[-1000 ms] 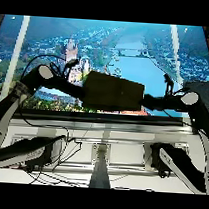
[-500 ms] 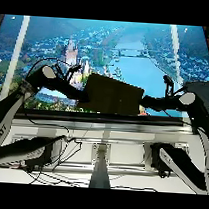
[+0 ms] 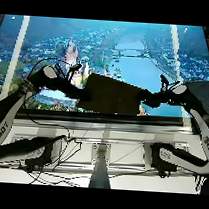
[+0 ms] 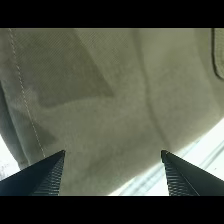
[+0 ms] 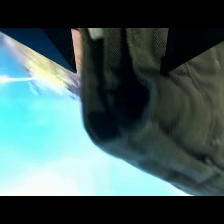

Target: Fold the clothes and pants, and hang the long-sleeved shirts on hangers.

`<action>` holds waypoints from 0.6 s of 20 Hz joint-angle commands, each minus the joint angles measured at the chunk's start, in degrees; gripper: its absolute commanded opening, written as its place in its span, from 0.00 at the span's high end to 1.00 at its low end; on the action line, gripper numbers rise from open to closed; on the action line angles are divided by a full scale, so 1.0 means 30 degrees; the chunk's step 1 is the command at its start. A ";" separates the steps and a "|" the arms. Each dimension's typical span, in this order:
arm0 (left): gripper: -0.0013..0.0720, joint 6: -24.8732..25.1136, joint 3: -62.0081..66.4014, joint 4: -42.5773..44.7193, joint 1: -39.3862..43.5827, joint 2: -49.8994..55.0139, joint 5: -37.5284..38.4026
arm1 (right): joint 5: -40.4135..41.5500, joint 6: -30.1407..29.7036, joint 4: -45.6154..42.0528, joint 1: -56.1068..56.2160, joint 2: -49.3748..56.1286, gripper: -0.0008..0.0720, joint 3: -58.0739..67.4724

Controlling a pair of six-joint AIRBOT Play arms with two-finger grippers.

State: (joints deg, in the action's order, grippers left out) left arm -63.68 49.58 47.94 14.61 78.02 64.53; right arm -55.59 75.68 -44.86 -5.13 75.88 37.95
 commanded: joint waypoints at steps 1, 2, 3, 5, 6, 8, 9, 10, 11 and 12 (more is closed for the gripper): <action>0.05 0.0007 -0.0007 0.0000 0.0015 0.1086 -0.0809 | -0.1137 -0.2718 0.3949 0.0189 0.2273 0.18 0.0306; 0.05 0.0007 0.0000 -0.0015 0.0015 0.1603 -0.1137 | -0.1399 -0.3446 0.4444 0.0466 0.2718 0.18 0.0306; 0.05 0.0007 0.0000 -0.0015 0.0015 0.2076 -0.1384 | -0.1574 -0.4226 0.4911 0.0758 0.2980 0.18 0.0306; 0.05 0.0007 0.0000 -0.0015 0.0015 0.2812 -0.1610 | -0.1851 -0.6105 0.6084 0.1348 0.3053 0.23 0.0328; 0.05 0.0007 0.0000 -0.0007 0.0015 0.3016 -0.1690 | -0.2266 -0.6790 0.6863 0.1537 0.3053 0.24 0.0401; 0.05 0.0015 0.0022 -0.0015 0.0015 0.3045 -0.1974 | -0.3512 -0.7934 0.8247 0.1749 0.3060 0.23 0.0692; 0.05 0.0015 0.0022 -0.0007 0.0015 0.3045 -0.2178 | -0.3847 -0.7992 0.8699 0.1865 0.3060 0.23 0.0867; 0.05 0.0015 0.0022 -0.0015 0.0015 0.3053 -0.2339 | -0.3825 -0.7992 0.8881 0.2011 0.3060 0.23 0.1086; 0.05 0.0015 0.0022 -0.0007 0.0015 0.3053 -0.2463 | -0.3563 -0.7992 0.8918 0.2193 0.3060 0.23 0.1268; 0.05 0.0015 0.0022 -0.0007 0.0015 0.3053 -0.2528 | -0.3191 -0.7992 0.8918 0.2353 0.3060 0.24 0.1443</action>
State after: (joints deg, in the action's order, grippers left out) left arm -63.79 49.69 46.52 14.66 86.67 59.72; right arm -64.47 54.06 -21.65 0.64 84.84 40.93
